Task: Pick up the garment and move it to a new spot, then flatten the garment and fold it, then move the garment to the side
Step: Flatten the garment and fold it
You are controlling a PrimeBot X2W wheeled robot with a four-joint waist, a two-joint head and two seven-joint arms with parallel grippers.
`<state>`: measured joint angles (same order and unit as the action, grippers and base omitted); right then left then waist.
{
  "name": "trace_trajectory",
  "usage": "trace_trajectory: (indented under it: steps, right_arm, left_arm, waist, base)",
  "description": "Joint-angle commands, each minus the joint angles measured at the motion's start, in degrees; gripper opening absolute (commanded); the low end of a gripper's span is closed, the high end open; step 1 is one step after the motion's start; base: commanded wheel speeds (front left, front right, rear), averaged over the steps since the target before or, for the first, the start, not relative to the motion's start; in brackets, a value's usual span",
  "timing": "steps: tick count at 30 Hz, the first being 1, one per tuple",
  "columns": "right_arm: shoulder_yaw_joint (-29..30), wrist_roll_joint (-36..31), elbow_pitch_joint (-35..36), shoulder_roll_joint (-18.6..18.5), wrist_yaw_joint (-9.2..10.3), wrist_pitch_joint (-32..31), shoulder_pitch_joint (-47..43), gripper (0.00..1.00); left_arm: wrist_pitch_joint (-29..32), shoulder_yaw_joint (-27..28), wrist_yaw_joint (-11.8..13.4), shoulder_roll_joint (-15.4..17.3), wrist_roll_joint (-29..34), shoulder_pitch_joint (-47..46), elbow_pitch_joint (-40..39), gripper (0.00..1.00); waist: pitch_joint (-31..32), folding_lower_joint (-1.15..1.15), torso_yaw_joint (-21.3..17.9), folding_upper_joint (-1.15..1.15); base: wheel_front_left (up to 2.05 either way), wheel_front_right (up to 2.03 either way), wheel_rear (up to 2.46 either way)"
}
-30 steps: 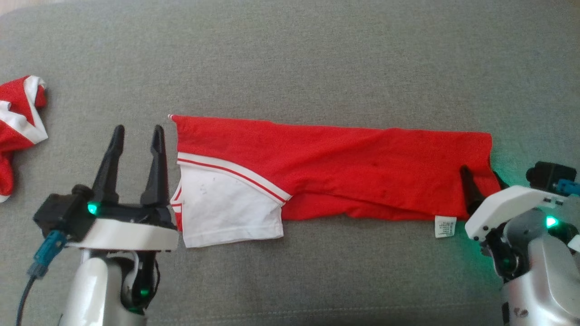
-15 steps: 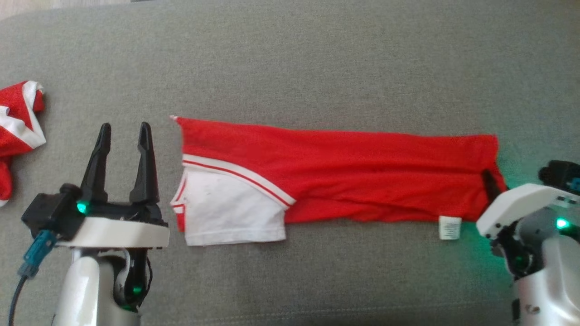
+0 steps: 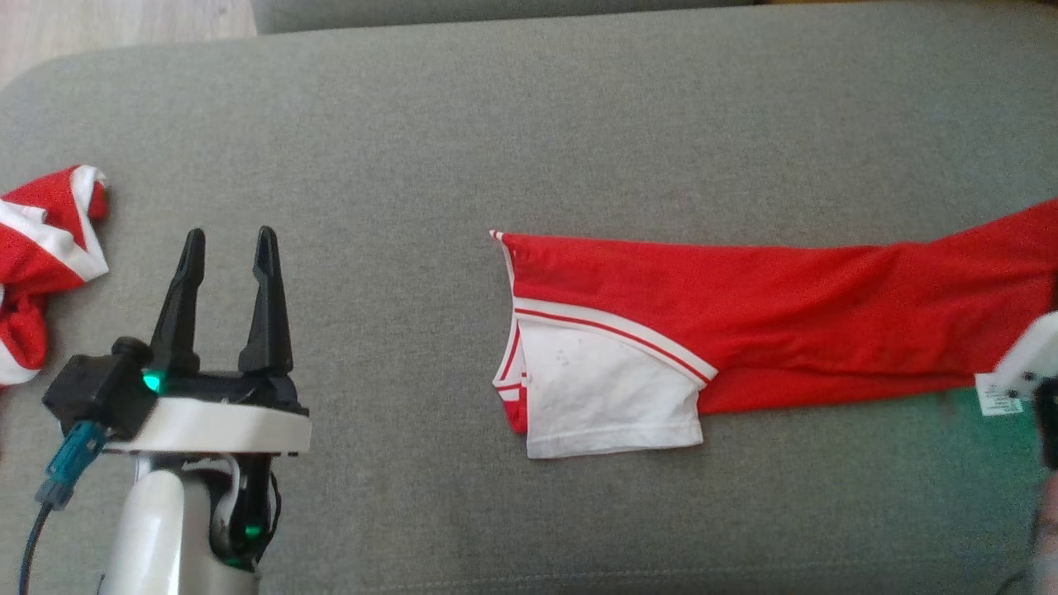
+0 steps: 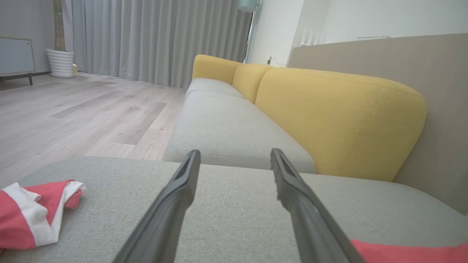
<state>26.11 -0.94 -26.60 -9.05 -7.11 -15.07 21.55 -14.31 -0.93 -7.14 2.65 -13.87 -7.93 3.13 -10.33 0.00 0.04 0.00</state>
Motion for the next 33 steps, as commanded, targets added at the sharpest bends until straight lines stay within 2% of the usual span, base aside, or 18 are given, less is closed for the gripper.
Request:
trace_trajectory:
  steps: [1,14,20,27,29,33]
  right_arm:
    - [-2.3,-0.34,2.24,0.23,-0.37,0.09,1.46,0.0]
    - [-14.44,10.57,14.7,5.32,-0.37,-9.8,-1.36,0.0]
    - [-22.94,23.73,18.97,6.13,-0.37,-12.75,-4.19,0.0]
    - [-35.13,35.9,17.11,6.15,-0.37,-6.15,-5.53,0.0]
    - [-41.9,40.15,13.37,6.16,-0.37,-0.06,-3.86,0.0]
    - [-48.24,42.49,8.36,6.16,-0.37,4.73,-1.91,0.0]
  left_arm:
    - [-0.69,2.25,-0.33,0.28,-0.62,-1.44,-1.68,1.0]
    - [-0.69,1.15,0.68,0.24,-2.8,1.06,-1.56,1.0]
    - [-0.69,0.49,1.28,0.23,-3.22,1.66,-1.87,1.0]
    - [-0.69,-0.41,1.42,0.23,-3.17,1.76,-2.06,1.0]
    - [-0.69,-0.83,1.32,0.23,-3.26,1.28,-2.0,1.0]
    - [-0.69,-1.57,1.27,0.23,-3.48,1.04,-1.68,1.0]
  waist:
    - [0.99,0.0,0.2,0.0]
    - [6.08,0.0,1.02,0.0]
    - [6.89,0.0,2.0,0.0]
    - [6.6,0.0,3.18,0.0]
    - [5.77,0.0,4.26,0.0]
    - [5.03,0.0,5.55,0.0]
  base:
    - [0.0,0.0,0.0]
    - [0.0,0.0,0.0]
    - [0.0,0.0,0.0]
    - [0.0,0.0,0.0]
    - [0.0,0.0,0.0]
    - [0.0,0.0,0.0]
